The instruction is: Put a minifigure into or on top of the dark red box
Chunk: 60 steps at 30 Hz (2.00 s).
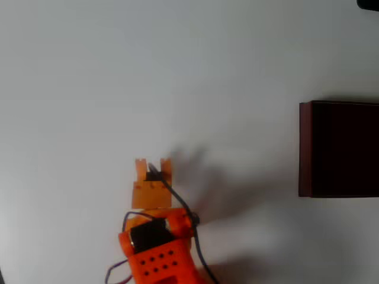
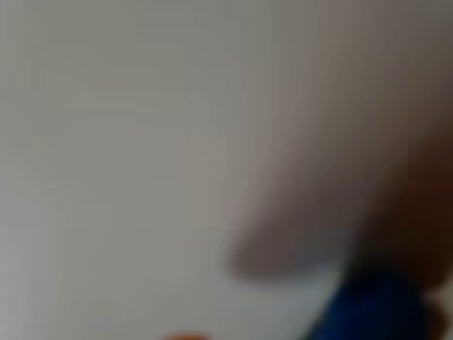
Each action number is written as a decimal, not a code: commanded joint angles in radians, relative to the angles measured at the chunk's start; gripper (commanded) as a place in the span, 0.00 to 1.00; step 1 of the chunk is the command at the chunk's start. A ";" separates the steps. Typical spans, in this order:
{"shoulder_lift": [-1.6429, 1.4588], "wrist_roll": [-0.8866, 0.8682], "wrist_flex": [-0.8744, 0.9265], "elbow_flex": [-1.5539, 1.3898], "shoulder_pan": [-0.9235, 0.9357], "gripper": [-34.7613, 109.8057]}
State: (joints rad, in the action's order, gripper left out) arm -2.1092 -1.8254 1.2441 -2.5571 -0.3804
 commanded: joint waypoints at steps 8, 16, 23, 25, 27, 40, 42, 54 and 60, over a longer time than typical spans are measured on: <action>-0.100 0.040 -0.009 -0.084 0.072 0.39; -0.169 0.044 -0.012 -0.141 0.087 0.40; -0.163 0.035 -0.017 -0.141 0.078 0.38; -0.163 0.034 -0.017 -0.143 0.078 0.37; -0.163 0.034 -0.020 -0.144 0.075 0.36; -0.221 0.035 -0.041 -0.189 0.075 0.30; -0.230 0.037 -0.043 -0.195 0.075 0.29; -0.261 0.032 -0.048 -0.213 0.071 0.34; -0.267 0.015 -0.017 -0.207 0.061 0.39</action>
State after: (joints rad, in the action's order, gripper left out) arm -2.3424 -1.7871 1.1965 -2.7581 -0.2976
